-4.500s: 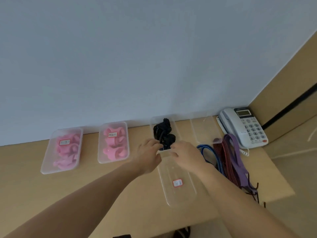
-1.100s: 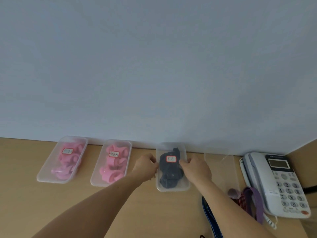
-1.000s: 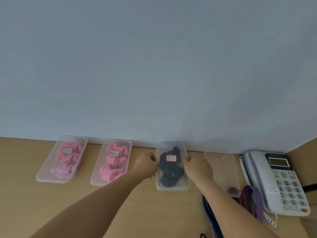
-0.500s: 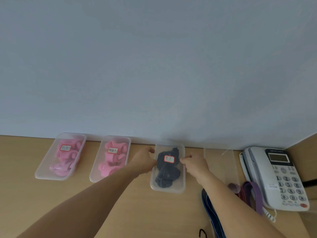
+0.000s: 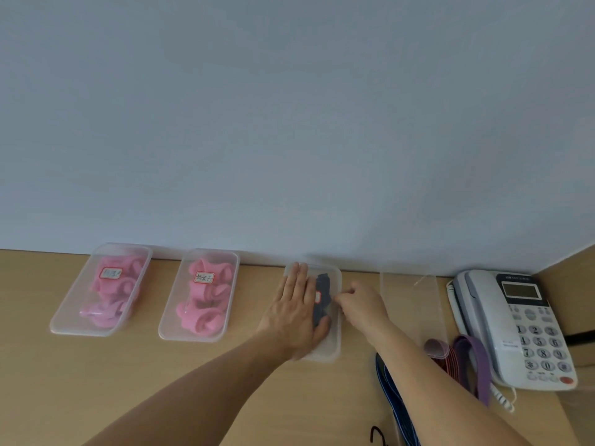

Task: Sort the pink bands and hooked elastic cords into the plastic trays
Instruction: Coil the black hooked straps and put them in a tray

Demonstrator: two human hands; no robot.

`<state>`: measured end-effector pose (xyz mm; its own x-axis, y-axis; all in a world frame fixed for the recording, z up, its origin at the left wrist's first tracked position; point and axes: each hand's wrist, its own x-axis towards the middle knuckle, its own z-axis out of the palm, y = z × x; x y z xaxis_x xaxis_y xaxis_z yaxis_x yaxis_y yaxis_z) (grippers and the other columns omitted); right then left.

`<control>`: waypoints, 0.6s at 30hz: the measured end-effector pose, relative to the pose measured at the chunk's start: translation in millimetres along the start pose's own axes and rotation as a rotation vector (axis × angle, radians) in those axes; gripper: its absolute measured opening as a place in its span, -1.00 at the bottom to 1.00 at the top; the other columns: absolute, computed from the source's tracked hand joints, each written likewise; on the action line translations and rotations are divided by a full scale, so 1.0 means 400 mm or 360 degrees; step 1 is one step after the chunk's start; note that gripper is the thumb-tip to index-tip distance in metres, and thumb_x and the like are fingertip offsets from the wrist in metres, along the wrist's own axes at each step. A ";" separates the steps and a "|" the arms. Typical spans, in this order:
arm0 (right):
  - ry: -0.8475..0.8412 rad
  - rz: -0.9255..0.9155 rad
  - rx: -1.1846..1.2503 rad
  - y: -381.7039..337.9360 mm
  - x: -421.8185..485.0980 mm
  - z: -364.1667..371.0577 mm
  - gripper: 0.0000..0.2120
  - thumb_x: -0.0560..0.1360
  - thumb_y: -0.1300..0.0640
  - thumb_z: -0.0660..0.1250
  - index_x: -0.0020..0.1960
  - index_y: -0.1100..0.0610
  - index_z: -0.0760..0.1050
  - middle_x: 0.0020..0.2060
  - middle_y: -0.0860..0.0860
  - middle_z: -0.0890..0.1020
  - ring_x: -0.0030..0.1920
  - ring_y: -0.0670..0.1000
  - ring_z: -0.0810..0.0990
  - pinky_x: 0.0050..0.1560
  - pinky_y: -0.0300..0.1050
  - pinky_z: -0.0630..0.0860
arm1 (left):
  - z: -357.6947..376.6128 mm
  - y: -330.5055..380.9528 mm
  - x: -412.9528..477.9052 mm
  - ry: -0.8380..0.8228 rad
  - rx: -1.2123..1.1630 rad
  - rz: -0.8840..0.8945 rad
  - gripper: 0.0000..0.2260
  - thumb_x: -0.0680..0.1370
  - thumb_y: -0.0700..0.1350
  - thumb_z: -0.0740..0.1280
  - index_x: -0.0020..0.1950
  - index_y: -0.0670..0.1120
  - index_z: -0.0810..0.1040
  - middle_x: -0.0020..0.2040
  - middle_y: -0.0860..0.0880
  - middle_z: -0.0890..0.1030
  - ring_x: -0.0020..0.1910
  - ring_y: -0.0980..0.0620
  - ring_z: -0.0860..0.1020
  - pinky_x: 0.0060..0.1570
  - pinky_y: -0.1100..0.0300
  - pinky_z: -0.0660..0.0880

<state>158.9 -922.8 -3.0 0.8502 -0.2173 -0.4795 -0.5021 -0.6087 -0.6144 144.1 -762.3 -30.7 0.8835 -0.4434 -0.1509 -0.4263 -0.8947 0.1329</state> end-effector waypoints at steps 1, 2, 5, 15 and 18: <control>-0.0015 0.0006 0.0002 0.000 0.003 -0.002 -0.87 0.44 0.02 0.31 -0.17 0.08 0.48 -0.24 0.02 0.62 -0.19 0.06 0.58 -0.21 -0.05 0.46 | 0.002 -0.002 0.002 0.0021 0.0003 -0.0001 -0.22 0.55 0.29 -0.23 0.57 -0.25 -0.17 0.56 -0.24 -0.29 0.52 -0.15 -0.41 0.51 -0.03 -0.33; -0.0017 0.0008 0.0006 -0.002 0.009 -0.003 -0.88 0.42 0.02 0.33 -0.16 0.07 0.48 -0.23 0.01 0.62 -0.19 0.03 0.58 -0.23 -0.07 0.45 | 0.002 -0.003 0.002 0.0028 0.0004 0.0006 -0.22 0.56 0.29 -0.21 0.57 -0.26 -0.16 0.56 -0.25 -0.29 0.51 -0.15 -0.42 0.50 -0.03 -0.35; 0.0054 -0.0028 0.0160 -0.021 0.034 0.002 -0.88 0.44 -0.02 0.35 -0.11 0.01 0.47 -0.19 -0.07 0.60 -0.17 -0.06 0.56 -0.23 -0.11 0.43 | -0.003 -0.004 0.003 0.0068 -0.0018 0.0019 -0.22 0.56 0.29 -0.16 0.58 -0.25 -0.11 0.58 -0.25 -0.25 0.53 -0.16 -0.38 0.50 -0.02 -0.35; 0.0256 -0.0041 0.0105 -0.028 0.114 0.021 -0.61 0.60 -0.08 0.22 -0.32 0.10 0.45 -0.34 0.03 0.55 -0.21 0.13 0.55 -0.26 -0.07 0.36 | 0.016 -0.017 0.020 0.0202 -0.0030 -0.0010 -0.21 0.49 0.34 0.00 0.53 -0.18 0.12 0.59 -0.25 -0.14 0.55 -0.15 -0.34 0.49 -0.06 -0.34; 0.0263 -0.0012 0.0242 -0.025 0.112 0.026 -0.61 0.59 -0.10 0.25 -0.33 0.09 0.46 -0.34 0.01 0.57 -0.21 0.11 0.55 -0.18 -0.05 0.42 | 0.020 -0.017 0.023 0.0189 -0.0019 -0.0002 -0.22 0.48 0.35 -0.01 0.52 -0.17 0.10 0.58 -0.25 -0.23 0.49 -0.10 -0.48 0.45 -0.03 -0.41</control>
<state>200.4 -918.5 -24.7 0.8621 -0.3430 -0.3729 -0.5030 -0.4915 -0.7109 153.5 -760.7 -41.0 0.9011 -0.4322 -0.0341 -0.4234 -0.8943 0.1448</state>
